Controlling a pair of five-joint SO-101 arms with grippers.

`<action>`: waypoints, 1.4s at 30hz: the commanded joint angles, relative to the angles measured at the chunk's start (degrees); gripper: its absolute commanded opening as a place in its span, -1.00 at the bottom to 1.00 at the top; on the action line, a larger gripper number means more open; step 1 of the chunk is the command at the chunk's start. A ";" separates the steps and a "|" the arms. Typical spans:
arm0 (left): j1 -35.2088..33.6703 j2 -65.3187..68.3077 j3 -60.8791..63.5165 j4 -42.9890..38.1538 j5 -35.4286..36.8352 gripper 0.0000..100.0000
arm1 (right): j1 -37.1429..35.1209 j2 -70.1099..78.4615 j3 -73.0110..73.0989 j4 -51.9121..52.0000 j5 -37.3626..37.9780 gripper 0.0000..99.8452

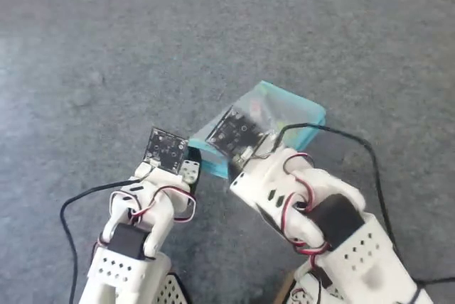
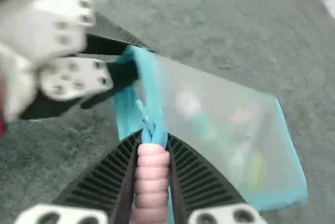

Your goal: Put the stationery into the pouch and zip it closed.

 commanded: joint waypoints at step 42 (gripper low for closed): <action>-12.31 -0.35 -5.67 1.85 1.85 -0.98 | -10.42 1.27 -0.88 8.31 9.23 -0.13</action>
